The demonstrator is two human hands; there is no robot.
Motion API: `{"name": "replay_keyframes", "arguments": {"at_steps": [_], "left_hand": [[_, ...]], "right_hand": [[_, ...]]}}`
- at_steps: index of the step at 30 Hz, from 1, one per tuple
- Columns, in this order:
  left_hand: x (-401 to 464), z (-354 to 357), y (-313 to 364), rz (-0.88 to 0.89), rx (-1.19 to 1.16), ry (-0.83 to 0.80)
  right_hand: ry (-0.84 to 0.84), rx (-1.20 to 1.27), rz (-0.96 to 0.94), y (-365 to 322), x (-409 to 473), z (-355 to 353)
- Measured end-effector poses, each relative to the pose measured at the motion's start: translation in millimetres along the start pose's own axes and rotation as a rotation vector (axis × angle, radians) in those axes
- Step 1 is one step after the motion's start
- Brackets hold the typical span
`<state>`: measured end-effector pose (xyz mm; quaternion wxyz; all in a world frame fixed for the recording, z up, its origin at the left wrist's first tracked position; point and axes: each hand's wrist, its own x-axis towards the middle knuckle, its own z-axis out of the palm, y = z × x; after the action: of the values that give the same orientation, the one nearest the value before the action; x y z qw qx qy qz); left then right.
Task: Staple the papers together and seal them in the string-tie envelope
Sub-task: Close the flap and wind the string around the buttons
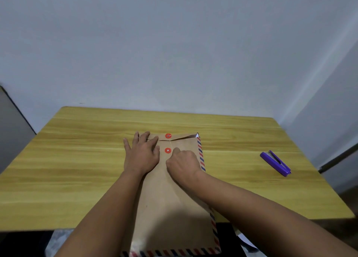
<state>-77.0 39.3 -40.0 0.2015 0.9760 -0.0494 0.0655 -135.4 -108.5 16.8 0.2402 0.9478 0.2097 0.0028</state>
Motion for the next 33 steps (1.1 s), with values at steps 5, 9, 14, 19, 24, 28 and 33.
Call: {"name": "replay_keyframes", "arguments": {"at_steps": [5,9,14,19,24,28,33], "left_hand": [[1,-1,-2,-0.010,-0.039,0.012],[2,0,-5,-0.019,-0.063,0.029],[3,0,-6,-0.019,-0.068,0.028],[3,-1,-5,-0.020,-0.076,0.020],[3,1,-8,-0.002,-0.054,0.020],[2,1,-7,0.009,-0.052,0.027],[2,2,-7,0.014,-0.046,0.029]], "right_hand": [[-0.001,-0.024,-0.067,-5,5,-7],[0.004,0.009,-0.103,-4,11,-10],[0.082,0.103,-0.148,11,19,-11],[0.174,0.157,-0.301,27,38,-3],[0.202,0.299,-0.306,42,58,-1],[0.190,0.474,-0.212,50,76,8],[0.162,0.640,-0.018,66,100,9]]}}
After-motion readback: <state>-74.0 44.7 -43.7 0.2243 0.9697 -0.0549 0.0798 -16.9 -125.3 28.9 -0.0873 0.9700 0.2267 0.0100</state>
